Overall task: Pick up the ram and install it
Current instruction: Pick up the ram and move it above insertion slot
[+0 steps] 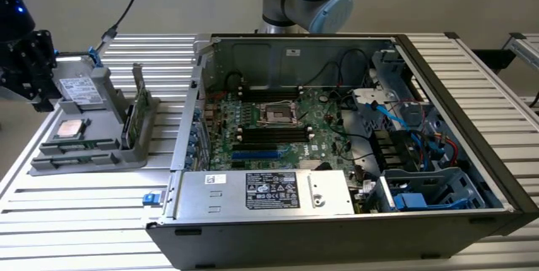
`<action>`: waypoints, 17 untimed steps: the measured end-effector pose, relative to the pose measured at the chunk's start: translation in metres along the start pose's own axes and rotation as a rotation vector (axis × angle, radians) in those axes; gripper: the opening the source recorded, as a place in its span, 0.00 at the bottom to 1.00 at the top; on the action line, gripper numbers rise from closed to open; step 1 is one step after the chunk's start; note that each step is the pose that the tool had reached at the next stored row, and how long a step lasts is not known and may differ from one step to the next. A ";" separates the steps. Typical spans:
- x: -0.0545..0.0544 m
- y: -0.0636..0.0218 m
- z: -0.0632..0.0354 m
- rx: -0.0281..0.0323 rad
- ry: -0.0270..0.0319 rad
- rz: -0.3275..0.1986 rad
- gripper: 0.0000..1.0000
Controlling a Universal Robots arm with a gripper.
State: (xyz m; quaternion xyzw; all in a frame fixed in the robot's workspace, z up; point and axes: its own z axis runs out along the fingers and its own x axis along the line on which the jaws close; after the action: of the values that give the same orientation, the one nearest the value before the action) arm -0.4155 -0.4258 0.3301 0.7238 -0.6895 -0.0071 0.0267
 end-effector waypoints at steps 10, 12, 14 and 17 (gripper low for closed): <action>-0.001 0.0028 0.0182 0.0049 0.0003 0.000 0.36; -0.001 0.0041 0.0220 0.0050 0.0003 -0.001 0.36; -0.001 0.0059 0.0256 0.0048 0.0005 -0.002 0.36; -0.001 0.0086 0.0312 0.0049 0.0005 -0.003 0.36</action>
State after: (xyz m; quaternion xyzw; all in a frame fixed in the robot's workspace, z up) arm -0.4255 -0.4260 0.2993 0.7250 -0.6883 -0.0053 0.0251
